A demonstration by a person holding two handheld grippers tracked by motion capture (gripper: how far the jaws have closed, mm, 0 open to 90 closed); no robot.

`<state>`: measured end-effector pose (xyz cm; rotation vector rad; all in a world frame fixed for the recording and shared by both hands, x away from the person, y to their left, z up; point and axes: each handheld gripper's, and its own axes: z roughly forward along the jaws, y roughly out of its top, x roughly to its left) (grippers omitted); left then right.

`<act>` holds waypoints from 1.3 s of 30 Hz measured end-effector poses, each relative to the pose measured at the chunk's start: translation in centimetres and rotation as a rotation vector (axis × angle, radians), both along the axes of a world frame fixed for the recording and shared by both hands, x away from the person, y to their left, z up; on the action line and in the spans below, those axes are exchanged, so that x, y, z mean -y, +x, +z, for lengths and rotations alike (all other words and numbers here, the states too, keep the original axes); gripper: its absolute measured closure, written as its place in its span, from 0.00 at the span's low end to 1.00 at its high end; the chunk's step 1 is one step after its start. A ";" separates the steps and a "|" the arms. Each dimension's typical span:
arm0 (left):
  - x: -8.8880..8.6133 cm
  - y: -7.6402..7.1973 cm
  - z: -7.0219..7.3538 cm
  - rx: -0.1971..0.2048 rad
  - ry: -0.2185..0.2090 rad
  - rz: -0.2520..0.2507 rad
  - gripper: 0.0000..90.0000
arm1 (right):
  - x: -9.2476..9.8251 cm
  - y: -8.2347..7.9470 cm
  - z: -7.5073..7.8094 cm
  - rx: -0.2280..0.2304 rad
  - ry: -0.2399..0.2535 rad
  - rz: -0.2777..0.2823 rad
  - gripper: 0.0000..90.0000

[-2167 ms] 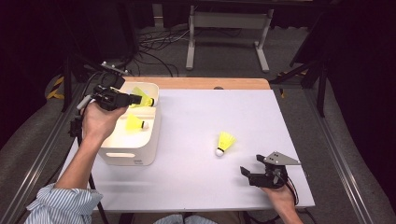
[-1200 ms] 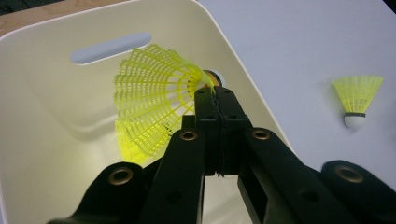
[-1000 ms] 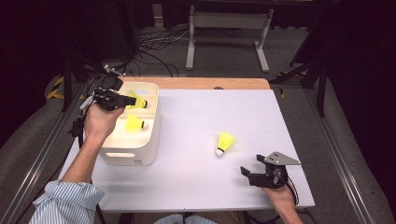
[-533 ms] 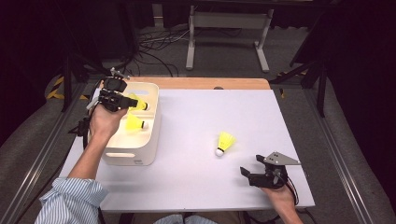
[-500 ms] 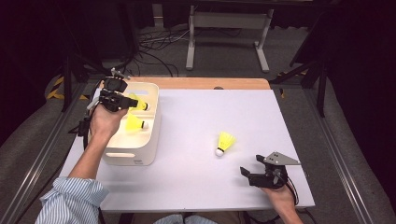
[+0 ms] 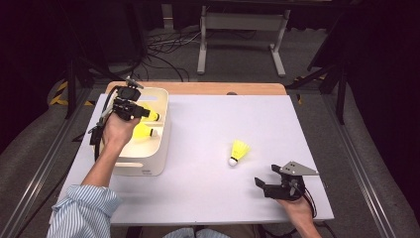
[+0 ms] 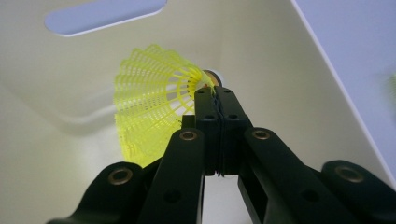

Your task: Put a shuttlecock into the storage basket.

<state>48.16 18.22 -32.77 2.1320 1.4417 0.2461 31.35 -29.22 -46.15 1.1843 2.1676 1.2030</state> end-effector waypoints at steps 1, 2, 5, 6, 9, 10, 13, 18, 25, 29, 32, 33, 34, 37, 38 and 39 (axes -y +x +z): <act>0.0 0.1 -0.1 -0.002 0.001 0.000 0.99 | 0.0 0.0 0.0 0.001 0.000 0.000 0.18; 0.0 0.2 -0.2 -0.005 0.002 0.004 0.99 | 0.0 0.0 0.0 0.001 0.000 0.001 0.18; 0.0 0.4 -0.5 -0.015 0.005 0.009 0.99 | 0.0 0.0 0.0 0.001 0.001 0.002 0.18; 0.0 0.5 -0.6 -0.018 0.004 0.007 0.99 | 0.0 0.0 0.0 0.000 0.001 0.001 0.18; 0.0 0.6 -0.8 -0.018 0.004 0.007 0.99 | 0.0 0.0 0.0 0.000 0.002 0.002 0.18; 0.0 0.7 -0.9 -0.020 0.003 0.009 0.99 | 0.0 0.0 0.0 0.000 0.003 0.002 0.18; 0.0 0.9 -1.1 -0.026 -0.001 0.017 0.99 | 0.0 0.0 0.0 -0.001 0.005 0.000 0.18; -0.1 1.1 -1.5 -0.042 -0.002 0.023 0.98 | 0.1 0.0 0.0 -0.001 0.007 0.001 0.18; -0.3 1.2 -1.7 -0.049 0.000 0.031 0.98 | 0.0 0.0 0.0 -0.003 0.004 0.004 0.18; -0.6 1.3 -1.7 -0.050 -0.001 0.046 0.98 | 0.0 0.0 0.0 -0.005 0.003 0.003 0.18; -0.8 1.3 -1.7 -0.050 -0.003 0.048 0.98 | 0.0 0.0 0.0 -0.005 0.003 0.003 0.18; -0.8 1.3 -1.7 -0.052 -0.009 0.051 0.98 | 0.0 0.0 0.0 -0.005 0.004 0.003 0.18; -0.8 1.3 -1.7 -0.052 -0.013 0.051 0.98 | 0.0 0.0 0.0 -0.006 0.003 0.003 0.18; -0.8 1.3 -1.7 -0.057 -0.007 0.049 0.93 | 0.0 0.0 0.0 -0.005 0.003 0.003 0.18; -0.8 1.3 -1.7 -0.058 -0.003 0.052 0.91 | 0.0 0.0 0.0 -0.006 0.003 0.003 0.18; -0.8 1.3 -1.7 -0.061 0.001 0.051 0.89 | 0.0 0.0 0.0 -0.006 0.004 0.002 0.18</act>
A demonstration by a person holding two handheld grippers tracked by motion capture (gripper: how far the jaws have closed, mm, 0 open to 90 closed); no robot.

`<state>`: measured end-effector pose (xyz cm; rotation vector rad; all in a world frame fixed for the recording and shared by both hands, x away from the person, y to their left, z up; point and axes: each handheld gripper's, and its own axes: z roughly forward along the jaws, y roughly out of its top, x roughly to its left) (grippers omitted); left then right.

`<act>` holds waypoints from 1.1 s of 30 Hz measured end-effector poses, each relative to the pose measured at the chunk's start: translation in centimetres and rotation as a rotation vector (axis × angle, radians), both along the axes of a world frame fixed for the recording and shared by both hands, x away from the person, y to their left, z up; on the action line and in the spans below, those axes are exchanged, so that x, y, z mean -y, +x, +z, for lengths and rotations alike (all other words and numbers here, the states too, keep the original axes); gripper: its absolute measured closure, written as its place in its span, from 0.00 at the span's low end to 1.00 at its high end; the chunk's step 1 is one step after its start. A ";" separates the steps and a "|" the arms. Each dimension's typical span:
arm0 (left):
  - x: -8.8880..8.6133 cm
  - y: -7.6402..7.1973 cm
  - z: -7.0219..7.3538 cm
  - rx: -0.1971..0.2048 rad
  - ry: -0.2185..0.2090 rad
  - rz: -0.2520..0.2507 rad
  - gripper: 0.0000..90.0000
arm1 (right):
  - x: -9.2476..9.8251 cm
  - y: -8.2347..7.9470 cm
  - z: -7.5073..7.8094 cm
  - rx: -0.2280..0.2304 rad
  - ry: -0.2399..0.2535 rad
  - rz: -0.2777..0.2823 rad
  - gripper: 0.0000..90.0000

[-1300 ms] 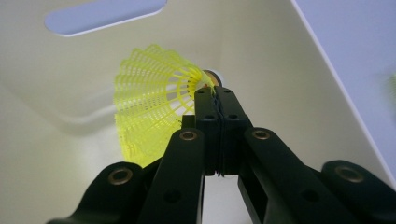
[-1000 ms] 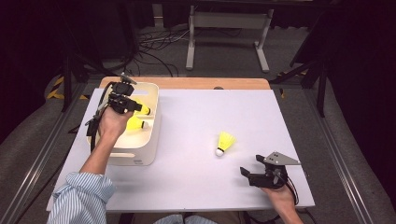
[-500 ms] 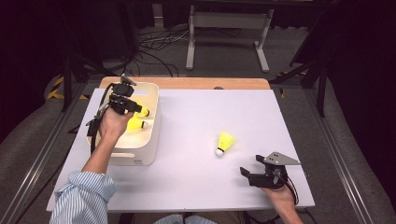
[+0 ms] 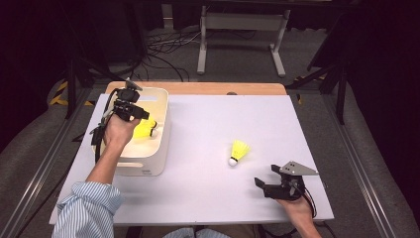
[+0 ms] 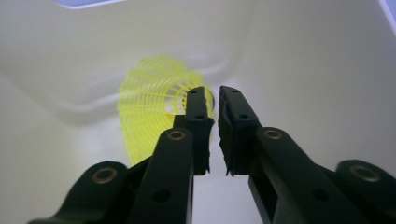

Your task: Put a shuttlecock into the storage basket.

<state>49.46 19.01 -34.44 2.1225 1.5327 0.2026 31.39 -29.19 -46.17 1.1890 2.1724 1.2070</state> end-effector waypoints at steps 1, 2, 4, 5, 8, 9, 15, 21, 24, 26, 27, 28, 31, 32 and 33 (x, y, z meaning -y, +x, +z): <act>0.0 0.0 0.0 -0.002 0.003 0.001 0.86 | 0.0 0.0 0.0 -0.001 0.001 -0.001 0.18; 0.0 -0.1 0.1 -0.002 0.009 0.003 0.84 | 0.0 0.0 0.0 -0.002 0.000 -0.001 0.18; 0.0 -0.2 0.2 -0.003 0.015 0.001 0.79 | 0.0 0.0 0.0 -0.002 -0.001 -0.001 0.18; 0.0 -0.2 0.2 -0.003 0.017 0.000 0.79 | 0.0 0.0 0.0 -0.002 -0.002 0.000 0.18; 0.1 -0.4 0.3 -0.008 0.026 0.001 0.72 | 0.0 0.0 0.0 -0.001 -0.003 0.000 0.18; 0.1 -0.4 0.3 -0.009 0.029 -0.001 0.69 | 0.0 0.0 0.0 0.000 -0.003 -0.001 0.18; 0.2 -0.8 0.6 -0.015 0.018 -0.001 0.57 | 0.0 0.0 0.0 -0.002 -0.006 0.002 0.18; 0.2 -1.1 0.8 -0.015 0.026 -0.002 0.51 | -0.1 0.0 0.0 -0.003 -0.007 0.002 0.18; 0.4 -1.3 0.9 -0.016 0.031 -0.010 0.48 | -0.1 0.0 0.0 -0.004 -0.007 0.003 0.18; 0.5 -1.4 1.0 -0.006 0.032 -0.012 0.48 | -0.1 0.1 0.0 -0.004 -0.008 0.004 0.18; 0.6 -1.5 1.0 -0.003 0.034 -0.015 0.48 | -0.1 0.0 0.0 -0.003 -0.009 0.005 0.18; 0.6 -1.6 1.1 -0.001 0.033 -0.017 0.48 | -0.1 0.0 0.0 -0.003 -0.010 0.005 0.18; 0.7 -1.7 1.2 0.002 0.031 -0.023 0.47 | -0.1 0.0 0.0 -0.003 -0.010 0.006 0.18; 0.8 -1.8 1.3 0.002 0.028 -0.025 0.47 | -0.1 0.0 0.0 -0.002 -0.010 0.006 0.18; 0.7 -1.8 1.3 0.006 0.029 -0.029 0.47 | -0.1 0.0 0.0 -0.003 -0.009 0.005 0.18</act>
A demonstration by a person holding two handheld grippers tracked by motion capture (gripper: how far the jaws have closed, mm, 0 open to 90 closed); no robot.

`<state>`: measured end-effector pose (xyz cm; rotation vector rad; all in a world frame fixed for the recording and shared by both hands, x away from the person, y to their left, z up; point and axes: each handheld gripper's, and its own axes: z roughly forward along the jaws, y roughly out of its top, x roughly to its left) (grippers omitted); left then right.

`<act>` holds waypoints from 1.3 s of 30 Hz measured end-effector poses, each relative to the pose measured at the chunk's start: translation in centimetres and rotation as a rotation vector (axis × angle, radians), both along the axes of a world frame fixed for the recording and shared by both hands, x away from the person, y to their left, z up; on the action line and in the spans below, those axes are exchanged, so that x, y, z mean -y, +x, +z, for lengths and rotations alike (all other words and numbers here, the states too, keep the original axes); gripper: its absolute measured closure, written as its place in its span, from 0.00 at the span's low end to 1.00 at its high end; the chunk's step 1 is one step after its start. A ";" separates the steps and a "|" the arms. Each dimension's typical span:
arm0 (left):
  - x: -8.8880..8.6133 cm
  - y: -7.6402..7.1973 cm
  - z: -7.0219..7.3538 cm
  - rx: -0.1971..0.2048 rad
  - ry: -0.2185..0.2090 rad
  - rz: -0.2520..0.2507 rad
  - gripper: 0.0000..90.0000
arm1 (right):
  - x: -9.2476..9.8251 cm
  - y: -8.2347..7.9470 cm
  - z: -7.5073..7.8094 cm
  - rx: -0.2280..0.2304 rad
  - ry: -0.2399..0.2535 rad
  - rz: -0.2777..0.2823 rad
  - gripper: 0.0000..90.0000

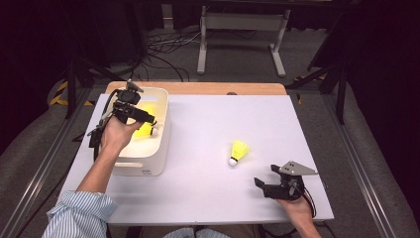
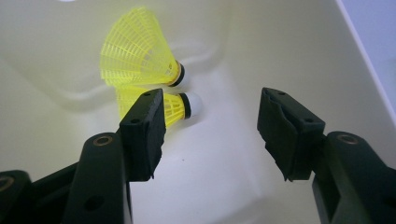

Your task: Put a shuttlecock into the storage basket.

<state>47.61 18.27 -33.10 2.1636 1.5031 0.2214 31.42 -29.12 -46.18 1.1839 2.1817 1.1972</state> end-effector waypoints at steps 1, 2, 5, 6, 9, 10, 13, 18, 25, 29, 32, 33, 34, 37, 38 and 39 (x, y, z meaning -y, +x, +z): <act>0.0 -0.1 0.0 -0.001 -0.005 0.001 0.46 | 0.0 0.0 0.0 0.001 0.000 0.001 0.18; 0.1 -0.2 0.1 0.000 -0.009 -0.001 0.46 | 0.0 0.0 0.0 0.001 -0.001 0.002 0.18; 0.2 -0.4 0.2 -0.001 -0.021 -0.013 0.45 | 0.0 0.0 0.0 0.002 -0.001 0.002 0.18; 0.2 -0.4 0.3 0.003 -0.022 -0.015 0.45 | 0.0 0.0 0.0 0.001 -0.001 0.001 0.18; 0.2 -0.5 0.4 -0.001 -0.031 -0.025 0.45 | 0.0 0.0 0.0 -0.001 -0.003 0.001 0.18; 0.3 -0.5 0.4 -0.003 -0.031 -0.026 0.45 | 0.0 0.0 0.0 0.000 -0.003 0.001 0.18; 0.4 -0.7 0.5 -0.007 -0.030 -0.030 0.45 | 0.0 0.0 0.0 0.000 -0.003 0.001 0.18; 0.6 -1.0 0.7 0.005 -0.027 -0.036 0.45 | -0.1 0.0 0.0 0.000 -0.004 0.002 0.18; 1.2 -1.5 1.1 0.018 -0.013 -0.061 0.45 | -0.1 0.0 0.0 0.000 -0.004 0.001 0.18; 1.5 -1.7 1.4 0.025 -0.015 -0.073 0.45 | -0.1 0.0 0.0 0.000 -0.002 0.001 0.18; 1.6 -1.8 1.7 0.031 -0.021 -0.080 0.45 | -0.1 0.0 0.0 -0.001 -0.004 0.002 0.18; 1.7 -1.9 1.7 0.033 -0.027 -0.083 0.45 | -0.1 0.0 0.0 -0.001 -0.004 0.002 0.18; 1.7 -1.9 1.8 0.032 -0.028 -0.084 0.44 | -0.1 0.0 0.0 0.000 -0.004 0.002 0.18; 1.8 -2.0 2.0 0.038 -0.027 -0.090 0.44 | -0.1 0.0 0.0 0.000 -0.004 0.001 0.18; 1.9 -2.0 2.0 0.039 -0.026 -0.091 0.44 | -0.1 0.0 0.0 -0.001 -0.004 0.002 0.18; 1.9 -2.0 2.1 0.040 -0.025 -0.094 0.44 | -0.1 0.0 0.0 -0.001 -0.004 0.001 0.18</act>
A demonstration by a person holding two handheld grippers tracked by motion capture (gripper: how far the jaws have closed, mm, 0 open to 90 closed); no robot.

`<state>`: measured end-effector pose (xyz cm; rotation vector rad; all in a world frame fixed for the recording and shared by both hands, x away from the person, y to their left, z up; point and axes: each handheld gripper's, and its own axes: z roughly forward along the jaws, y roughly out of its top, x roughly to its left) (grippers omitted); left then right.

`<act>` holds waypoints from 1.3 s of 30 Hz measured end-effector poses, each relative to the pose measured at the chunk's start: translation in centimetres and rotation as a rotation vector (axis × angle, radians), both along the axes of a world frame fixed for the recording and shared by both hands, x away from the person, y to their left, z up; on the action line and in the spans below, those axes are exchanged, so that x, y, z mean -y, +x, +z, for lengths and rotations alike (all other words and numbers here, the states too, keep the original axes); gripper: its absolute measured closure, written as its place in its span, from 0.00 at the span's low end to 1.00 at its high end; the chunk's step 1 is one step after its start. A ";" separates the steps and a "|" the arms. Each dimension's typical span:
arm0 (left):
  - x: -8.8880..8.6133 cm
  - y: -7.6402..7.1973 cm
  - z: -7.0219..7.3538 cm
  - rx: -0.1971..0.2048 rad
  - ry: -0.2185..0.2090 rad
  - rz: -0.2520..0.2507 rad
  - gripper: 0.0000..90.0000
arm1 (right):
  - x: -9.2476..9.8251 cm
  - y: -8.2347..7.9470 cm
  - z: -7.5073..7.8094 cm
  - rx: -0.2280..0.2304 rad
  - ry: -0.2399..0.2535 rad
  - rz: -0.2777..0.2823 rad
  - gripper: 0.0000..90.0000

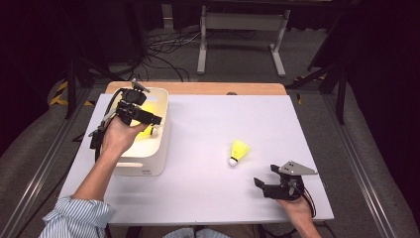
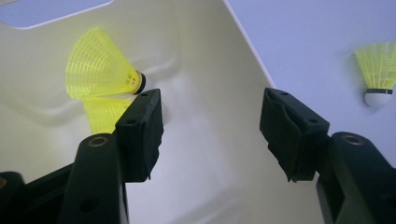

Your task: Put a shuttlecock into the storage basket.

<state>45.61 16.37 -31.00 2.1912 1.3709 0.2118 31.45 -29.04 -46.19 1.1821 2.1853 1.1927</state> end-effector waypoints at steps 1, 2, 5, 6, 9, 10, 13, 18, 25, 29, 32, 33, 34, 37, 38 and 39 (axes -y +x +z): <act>0.0 0.0 0.0 0.000 -0.001 0.001 0.45 | 0.0 0.0 0.0 -0.001 0.000 0.000 0.18; 0.1 0.0 0.1 0.000 0.000 0.001 0.45 | 0.0 0.0 0.0 0.000 0.000 0.000 0.18; 0.3 -0.1 0.3 -0.001 0.001 -0.008 0.45 | 0.0 0.0 0.0 0.000 0.001 0.000 0.18; 0.5 -0.1 0.3 0.002 0.002 -0.010 0.45 | 0.0 0.0 0.0 0.000 0.002 0.000 0.18; 0.9 -0.3 0.6 0.008 0.004 -0.025 0.45 | 0.0 0.0 0.0 -0.001 0.002 0.000 0.18; 1.0 -0.4 0.7 0.009 0.007 -0.033 0.45 | 0.0 0.0 0.0 0.000 0.002 0.000 0.18; 1.4 -0.5 0.9 0.012 0.009 -0.045 0.45 | 0.0 0.0 0.0 0.002 0.003 0.000 0.18; 2.1 -0.5 1.0 0.013 0.017 -0.065 0.45 | 0.0 0.0 0.0 0.001 0.004 0.000 0.18; 2.8 -0.6 1.1 0.019 0.025 -0.087 0.45 | 0.0 0.0 0.0 0.003 0.004 0.001 0.18; 3.3 -0.6 1.1 0.021 0.020 -0.097 0.45 | 0.0 0.0 0.0 0.002 0.006 0.001 0.18; 3.5 -0.7 1.1 0.020 0.019 -0.105 0.45 | 0.0 -0.1 0.0 0.003 0.006 0.001 0.18; 3.5 -0.7 1.1 0.019 0.017 -0.106 0.45 | 0.0 -0.1 0.0 0.002 0.006 0.000 0.18; 3.5 -0.7 1.1 0.019 0.017 -0.106 0.45 | 0.1 -0.1 0.0 0.002 0.007 -0.001 0.18; 3.7 -0.6 1.2 0.015 0.016 -0.112 0.45 | 0.1 0.0 0.0 0.000 0.011 -0.007 0.18; 3.8 -0.6 1.2 0.015 0.013 -0.112 0.45 | 0.1 0.0 0.0 -0.001 0.012 -0.008 0.18; 3.9 -0.6 1.3 0.017 0.014 -0.115 0.45 | 0.1 0.0 0.0 -0.001 0.013 -0.008 0.18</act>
